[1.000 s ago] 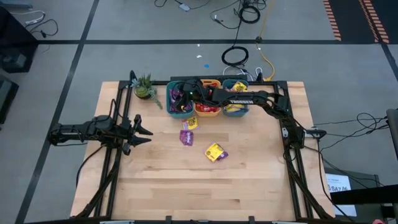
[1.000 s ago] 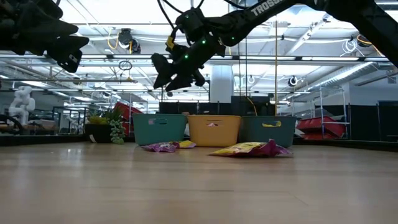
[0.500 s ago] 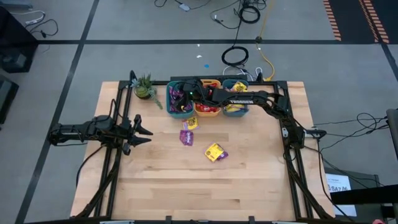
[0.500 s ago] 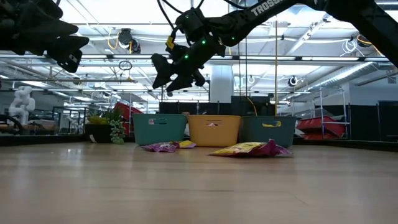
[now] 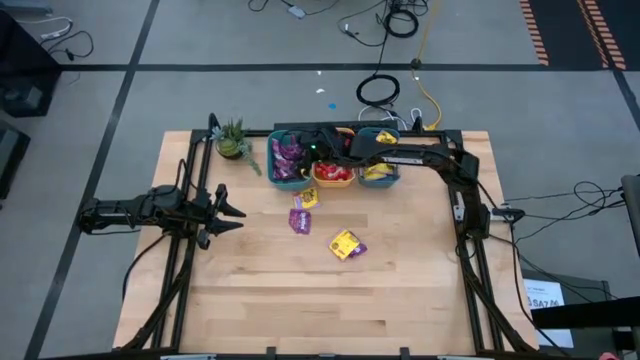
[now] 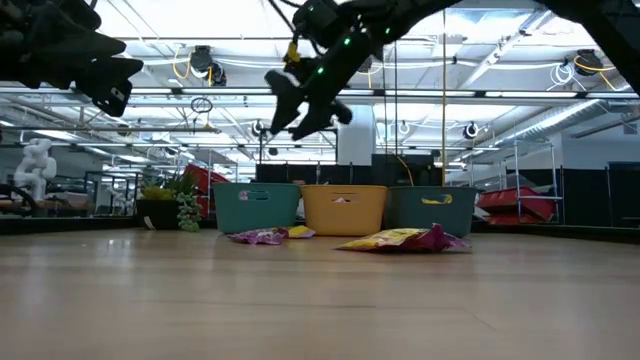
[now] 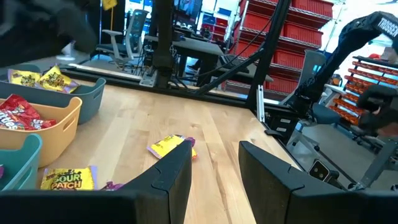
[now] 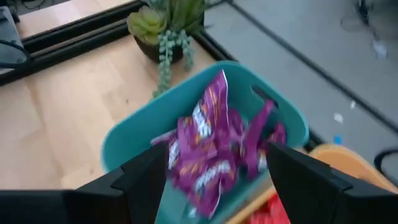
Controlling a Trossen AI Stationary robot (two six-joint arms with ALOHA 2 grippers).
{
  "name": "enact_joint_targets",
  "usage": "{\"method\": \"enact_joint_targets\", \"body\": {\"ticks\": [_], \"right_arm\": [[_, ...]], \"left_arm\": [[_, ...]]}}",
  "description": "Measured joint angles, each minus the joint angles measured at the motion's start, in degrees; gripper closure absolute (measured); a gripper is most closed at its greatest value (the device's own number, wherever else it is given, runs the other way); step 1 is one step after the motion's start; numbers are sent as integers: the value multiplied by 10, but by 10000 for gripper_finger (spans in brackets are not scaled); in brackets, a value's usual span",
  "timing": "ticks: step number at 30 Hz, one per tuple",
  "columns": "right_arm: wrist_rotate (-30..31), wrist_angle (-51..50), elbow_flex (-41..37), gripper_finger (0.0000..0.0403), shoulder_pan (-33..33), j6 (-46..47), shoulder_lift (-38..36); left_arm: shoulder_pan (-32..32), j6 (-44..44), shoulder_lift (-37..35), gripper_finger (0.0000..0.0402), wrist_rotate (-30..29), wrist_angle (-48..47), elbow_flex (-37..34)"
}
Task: Sort candy
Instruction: Put the violet candy into the blue bin
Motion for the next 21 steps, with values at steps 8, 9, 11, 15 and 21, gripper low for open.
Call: {"method": "enact_joint_targets", "body": {"ticks": [8,9,11,15,21], "right_arm": [[1,-104,-23,140,62,7,-46],[3,-103,-39,140,74,9,-49],[3,-82,-84,141,97,26,-52],[-2,41,-187,154,144,98,-51],[26,289,-290,176,206,92,-24]], "left_arm": [[0,0,0,259,0,0,0],[0,0,0,259,0,0,0],[0,0,0,259,0,0,0],[0,0,0,259,0,0,0],[0,0,0,259,0,0,0]]}}
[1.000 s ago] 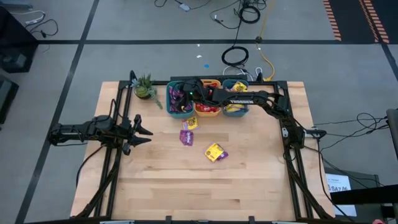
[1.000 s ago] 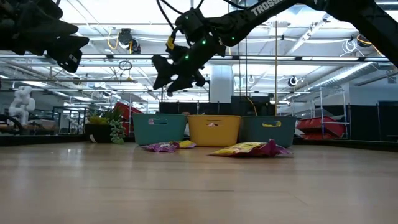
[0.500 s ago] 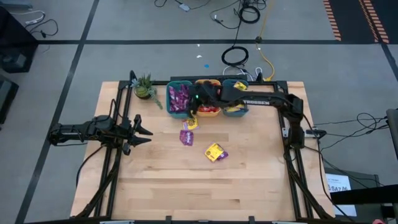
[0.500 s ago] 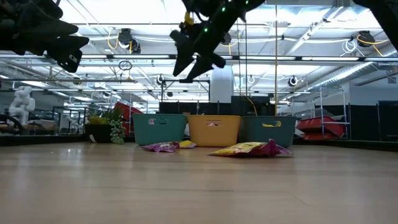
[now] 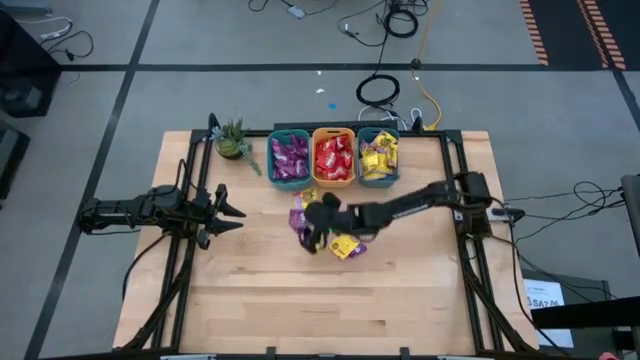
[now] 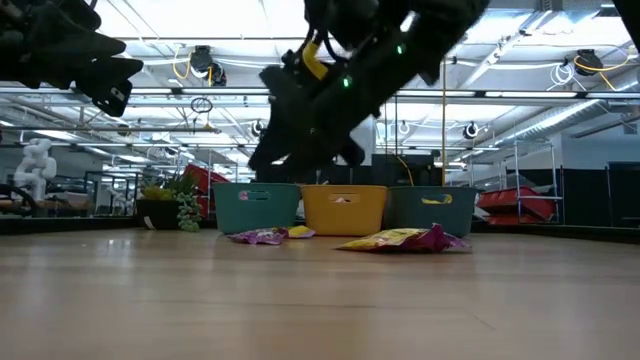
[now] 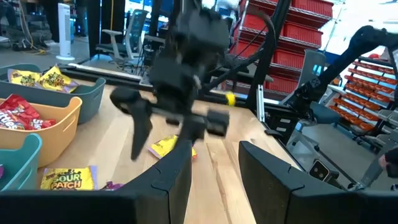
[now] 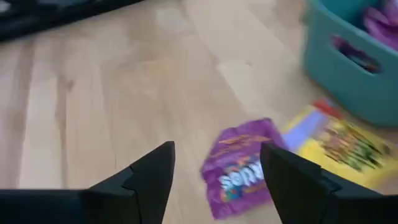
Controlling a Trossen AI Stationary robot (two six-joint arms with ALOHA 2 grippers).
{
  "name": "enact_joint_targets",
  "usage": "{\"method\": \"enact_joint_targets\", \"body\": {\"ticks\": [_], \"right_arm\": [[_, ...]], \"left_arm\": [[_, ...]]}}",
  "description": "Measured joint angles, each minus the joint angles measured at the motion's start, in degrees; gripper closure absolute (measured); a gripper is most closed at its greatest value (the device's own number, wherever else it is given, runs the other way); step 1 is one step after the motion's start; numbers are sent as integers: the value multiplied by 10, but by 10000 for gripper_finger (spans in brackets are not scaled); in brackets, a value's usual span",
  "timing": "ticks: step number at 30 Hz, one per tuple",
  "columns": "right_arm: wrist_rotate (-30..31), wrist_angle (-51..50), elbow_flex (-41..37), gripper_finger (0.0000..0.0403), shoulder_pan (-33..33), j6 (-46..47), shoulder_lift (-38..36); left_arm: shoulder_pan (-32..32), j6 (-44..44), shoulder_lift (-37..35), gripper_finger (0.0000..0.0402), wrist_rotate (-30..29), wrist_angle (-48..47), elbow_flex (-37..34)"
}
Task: Sort candy
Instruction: Put the violet candy into the blue bin
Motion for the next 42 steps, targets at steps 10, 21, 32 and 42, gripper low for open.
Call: {"method": "enact_joint_targets", "body": {"ticks": [10,21,32,42], "right_arm": [[35,166,16,184,7,-150,155],[6,188,47,319,-2,-37,225],[-58,122,36,403,4,-31,144],[-39,26,38,403,-7,-140,-12]], "left_arm": [[0,0,0,259,0,0,0],[0,0,0,259,0,0,0],[0,0,0,259,0,0,0],[0,0,0,259,0,0,0]]}}
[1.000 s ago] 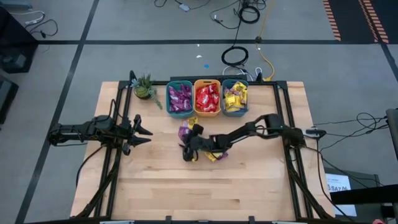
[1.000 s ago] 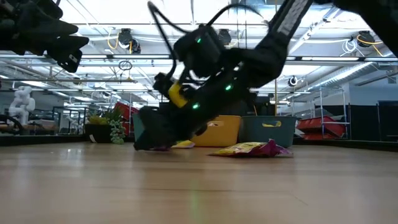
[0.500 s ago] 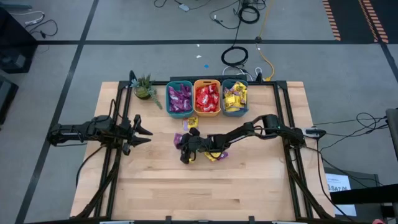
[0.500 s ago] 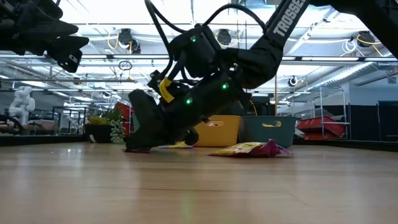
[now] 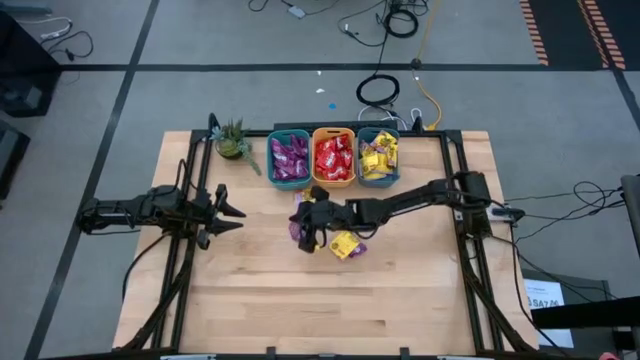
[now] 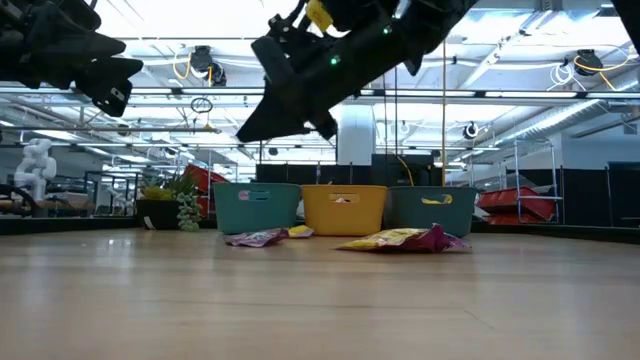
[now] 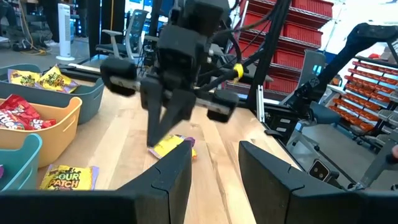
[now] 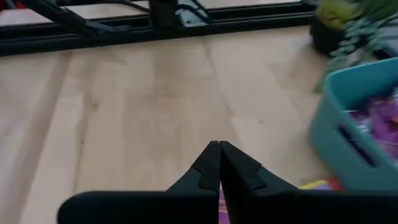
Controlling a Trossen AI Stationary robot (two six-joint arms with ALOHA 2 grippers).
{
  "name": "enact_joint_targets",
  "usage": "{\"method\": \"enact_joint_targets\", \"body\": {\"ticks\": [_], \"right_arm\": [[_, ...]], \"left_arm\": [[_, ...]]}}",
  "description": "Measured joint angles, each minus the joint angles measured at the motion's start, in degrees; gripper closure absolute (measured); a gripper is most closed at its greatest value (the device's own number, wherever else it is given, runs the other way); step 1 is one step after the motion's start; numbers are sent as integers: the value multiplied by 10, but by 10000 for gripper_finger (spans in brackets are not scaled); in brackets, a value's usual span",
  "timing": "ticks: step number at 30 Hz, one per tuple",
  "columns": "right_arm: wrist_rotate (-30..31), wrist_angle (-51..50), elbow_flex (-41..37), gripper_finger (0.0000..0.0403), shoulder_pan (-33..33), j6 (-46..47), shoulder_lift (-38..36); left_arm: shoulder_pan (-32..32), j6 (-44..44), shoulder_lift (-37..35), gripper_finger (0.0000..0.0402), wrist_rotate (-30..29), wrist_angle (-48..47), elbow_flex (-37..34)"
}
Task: Sort candy
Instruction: Put the violet candy into the blue bin
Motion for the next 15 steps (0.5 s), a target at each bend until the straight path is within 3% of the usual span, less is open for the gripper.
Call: {"method": "enact_joint_targets", "body": {"ticks": [8,15], "right_arm": [[-3,-21,1,392,-16,16,-8],[-3,-47,2,307,-17,87,-10]], "left_arm": [[0,0,0,259,0,0,0],[0,0,0,259,0,0,0]]}}
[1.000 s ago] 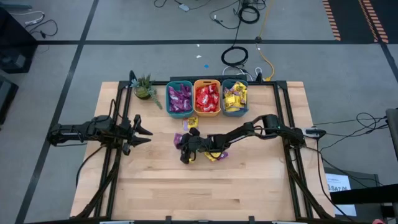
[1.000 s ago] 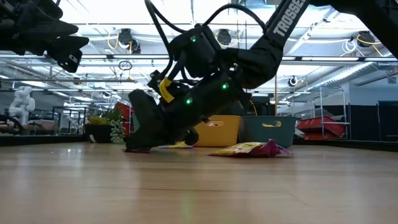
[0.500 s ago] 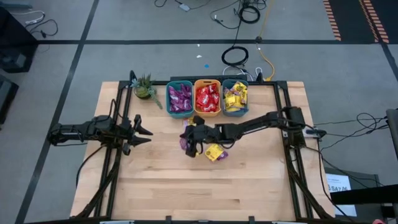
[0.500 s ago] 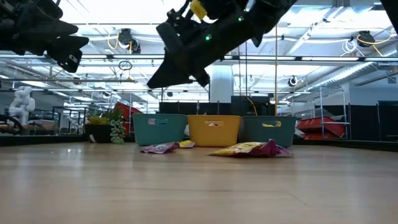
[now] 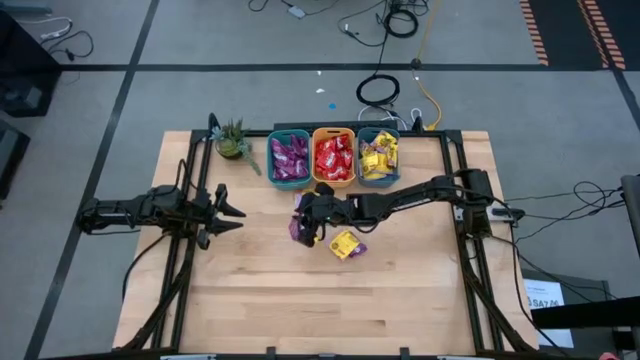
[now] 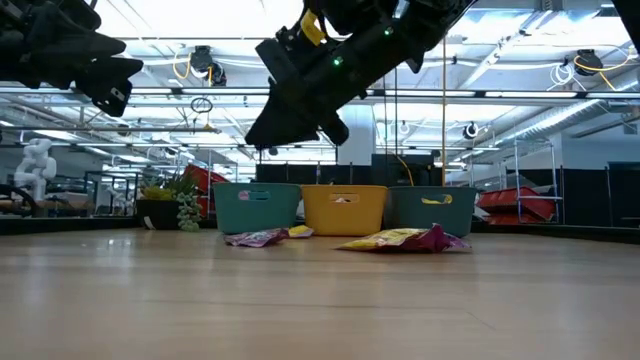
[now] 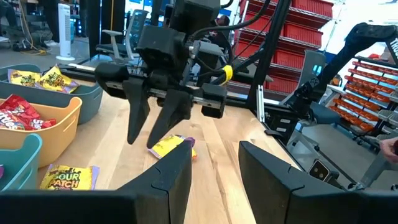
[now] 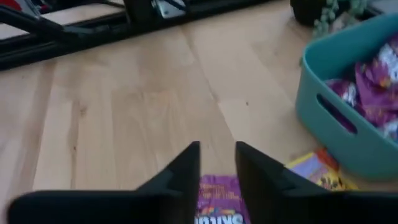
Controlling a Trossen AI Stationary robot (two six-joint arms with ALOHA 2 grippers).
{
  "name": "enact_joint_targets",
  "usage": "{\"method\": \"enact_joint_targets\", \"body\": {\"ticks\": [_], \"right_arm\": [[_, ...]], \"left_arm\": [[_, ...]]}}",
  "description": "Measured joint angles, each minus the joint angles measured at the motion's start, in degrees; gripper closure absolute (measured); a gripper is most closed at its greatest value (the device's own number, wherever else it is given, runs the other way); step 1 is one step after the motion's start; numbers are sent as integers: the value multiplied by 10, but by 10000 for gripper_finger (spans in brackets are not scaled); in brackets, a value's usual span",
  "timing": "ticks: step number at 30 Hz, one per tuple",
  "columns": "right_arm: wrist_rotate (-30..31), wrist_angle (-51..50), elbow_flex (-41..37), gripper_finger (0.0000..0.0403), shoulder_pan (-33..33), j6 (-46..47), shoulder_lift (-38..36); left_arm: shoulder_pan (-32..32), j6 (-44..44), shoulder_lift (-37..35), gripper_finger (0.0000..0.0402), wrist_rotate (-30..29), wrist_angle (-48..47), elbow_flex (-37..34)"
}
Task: Sort candy
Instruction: Put the violet candy into the blue bin
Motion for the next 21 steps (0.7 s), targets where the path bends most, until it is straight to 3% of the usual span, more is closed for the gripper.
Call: {"method": "enact_joint_targets", "body": {"ticks": [11,16,21], "right_arm": [[26,-16,0,102,2,16,48],[14,-6,0,59,14,41,118],[61,37,4,51,31,62,180]], "left_arm": [[0,0,0,259,0,0,0],[0,0,0,259,0,0,0],[0,0,0,259,0,0,0]]}}
